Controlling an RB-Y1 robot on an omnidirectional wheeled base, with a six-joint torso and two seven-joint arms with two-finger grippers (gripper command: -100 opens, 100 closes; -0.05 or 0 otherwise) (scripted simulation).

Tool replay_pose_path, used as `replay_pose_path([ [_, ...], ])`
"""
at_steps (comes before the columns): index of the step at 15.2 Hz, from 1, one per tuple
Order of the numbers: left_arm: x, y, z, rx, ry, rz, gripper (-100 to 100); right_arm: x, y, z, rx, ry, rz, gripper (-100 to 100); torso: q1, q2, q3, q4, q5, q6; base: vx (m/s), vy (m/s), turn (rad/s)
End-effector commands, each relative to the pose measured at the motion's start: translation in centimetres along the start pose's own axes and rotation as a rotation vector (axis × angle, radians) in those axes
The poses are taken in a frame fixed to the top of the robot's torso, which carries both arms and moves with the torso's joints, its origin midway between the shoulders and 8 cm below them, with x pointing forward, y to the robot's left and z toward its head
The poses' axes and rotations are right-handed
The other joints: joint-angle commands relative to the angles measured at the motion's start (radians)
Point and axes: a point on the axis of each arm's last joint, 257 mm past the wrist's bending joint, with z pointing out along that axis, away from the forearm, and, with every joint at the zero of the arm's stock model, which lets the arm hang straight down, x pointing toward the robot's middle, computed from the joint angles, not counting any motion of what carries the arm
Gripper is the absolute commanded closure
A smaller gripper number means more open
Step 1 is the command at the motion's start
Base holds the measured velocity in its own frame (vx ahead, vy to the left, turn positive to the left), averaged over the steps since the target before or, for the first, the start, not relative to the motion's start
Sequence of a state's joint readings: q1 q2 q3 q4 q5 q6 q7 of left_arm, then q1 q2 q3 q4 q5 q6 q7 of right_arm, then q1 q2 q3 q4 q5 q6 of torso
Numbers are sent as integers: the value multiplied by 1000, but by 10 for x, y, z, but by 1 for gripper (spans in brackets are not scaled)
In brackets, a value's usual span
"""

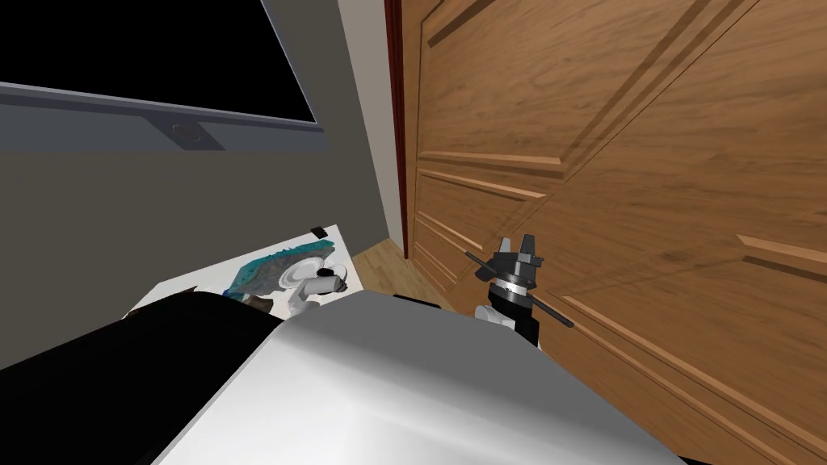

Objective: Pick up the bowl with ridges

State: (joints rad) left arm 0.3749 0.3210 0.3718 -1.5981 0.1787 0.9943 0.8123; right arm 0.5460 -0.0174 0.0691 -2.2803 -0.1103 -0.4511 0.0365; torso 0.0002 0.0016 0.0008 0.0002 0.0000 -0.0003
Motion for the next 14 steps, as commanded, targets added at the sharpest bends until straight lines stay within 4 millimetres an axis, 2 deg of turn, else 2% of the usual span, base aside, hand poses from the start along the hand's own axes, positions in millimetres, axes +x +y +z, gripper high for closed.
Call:
replay_pose_path([
  [1,3,1,5,2,1,0,-100,0,0,0,0,0,0,0,0,0,0,0,0,0,-21,14,-4],
  [4,7,2,14,2,2,-1,-100,0,0,0,0,0,0,0,0,1,1,0,0,0,-25,17,-4],
  [5,6,2,11,1,2,-1,-100,0,0,0,0,0,0,0,0,2,1,0,0,0,-13,11,-4],
  [6,7,2,12,2,2,0,100,0,0,0,0,0,0,0,-1,1,1,0,0,0,0,0,0],
  [10,7,2,12,1,3,-3,100,0,0,0,0,0,0,0,-1,0,0,0,-1,0,0,0,0],
  [14,0,0,-2,1,1,1,100,0,0,0,0,0,0,0,-4,-1,-1,0,-2,1,21,-18,5],
])
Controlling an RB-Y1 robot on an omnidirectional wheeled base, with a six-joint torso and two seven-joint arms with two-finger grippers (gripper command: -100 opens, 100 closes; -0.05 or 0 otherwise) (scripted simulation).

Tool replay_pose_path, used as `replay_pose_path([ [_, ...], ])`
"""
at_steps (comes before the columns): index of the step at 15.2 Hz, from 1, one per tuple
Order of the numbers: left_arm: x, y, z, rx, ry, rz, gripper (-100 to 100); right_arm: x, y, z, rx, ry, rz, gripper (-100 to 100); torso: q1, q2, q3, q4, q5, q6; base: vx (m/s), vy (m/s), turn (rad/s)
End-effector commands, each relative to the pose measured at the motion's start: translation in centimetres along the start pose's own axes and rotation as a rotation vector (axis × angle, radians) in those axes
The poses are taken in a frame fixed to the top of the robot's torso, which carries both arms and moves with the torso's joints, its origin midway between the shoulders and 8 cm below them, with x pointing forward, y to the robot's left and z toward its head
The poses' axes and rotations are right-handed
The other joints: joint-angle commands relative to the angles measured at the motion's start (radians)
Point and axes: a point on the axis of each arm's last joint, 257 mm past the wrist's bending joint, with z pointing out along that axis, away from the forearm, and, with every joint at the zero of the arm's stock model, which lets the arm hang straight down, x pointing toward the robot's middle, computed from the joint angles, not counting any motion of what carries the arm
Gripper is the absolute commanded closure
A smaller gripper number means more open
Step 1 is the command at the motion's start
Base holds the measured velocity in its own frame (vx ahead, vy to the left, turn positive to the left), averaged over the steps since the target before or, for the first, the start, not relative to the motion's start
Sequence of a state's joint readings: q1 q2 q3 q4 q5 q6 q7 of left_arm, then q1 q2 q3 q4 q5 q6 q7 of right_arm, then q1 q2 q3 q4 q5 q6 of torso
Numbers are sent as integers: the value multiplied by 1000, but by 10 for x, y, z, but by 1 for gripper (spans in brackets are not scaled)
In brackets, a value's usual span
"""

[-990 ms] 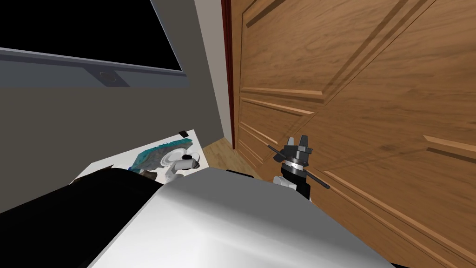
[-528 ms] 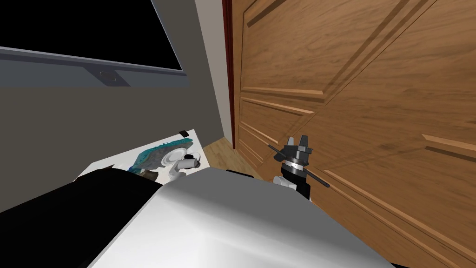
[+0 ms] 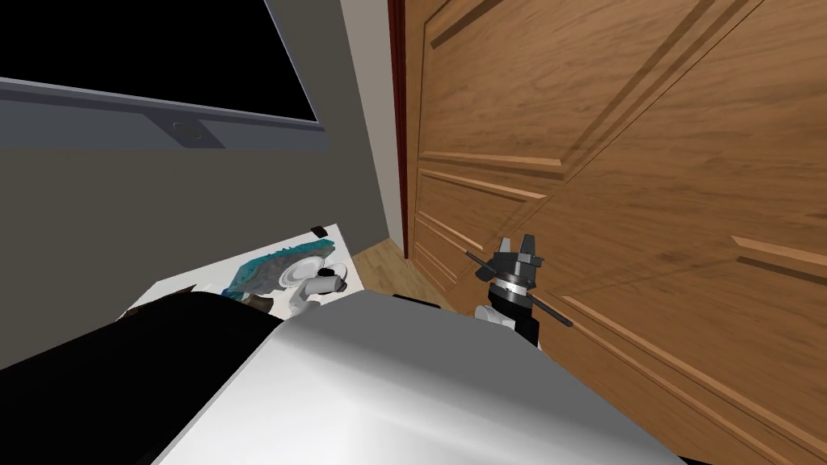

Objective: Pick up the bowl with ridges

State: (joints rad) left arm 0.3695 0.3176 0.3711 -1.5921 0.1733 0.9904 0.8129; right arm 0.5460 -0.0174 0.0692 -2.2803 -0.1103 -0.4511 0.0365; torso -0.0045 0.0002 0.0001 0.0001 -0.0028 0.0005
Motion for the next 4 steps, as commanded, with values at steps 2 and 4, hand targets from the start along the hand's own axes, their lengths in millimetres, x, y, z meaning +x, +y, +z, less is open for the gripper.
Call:
replay_pose_path([
  [2,-3,-1,-7,-1,-1,2,100,0,0,0,0,0,0,0,0,0,0,0,0,0,17,-16,2],
  [4,-4,-1,-7,-1,-1,2,100,0,0,0,0,0,0,0,-1,1,0,0,-1,0,10,-11,4],
])
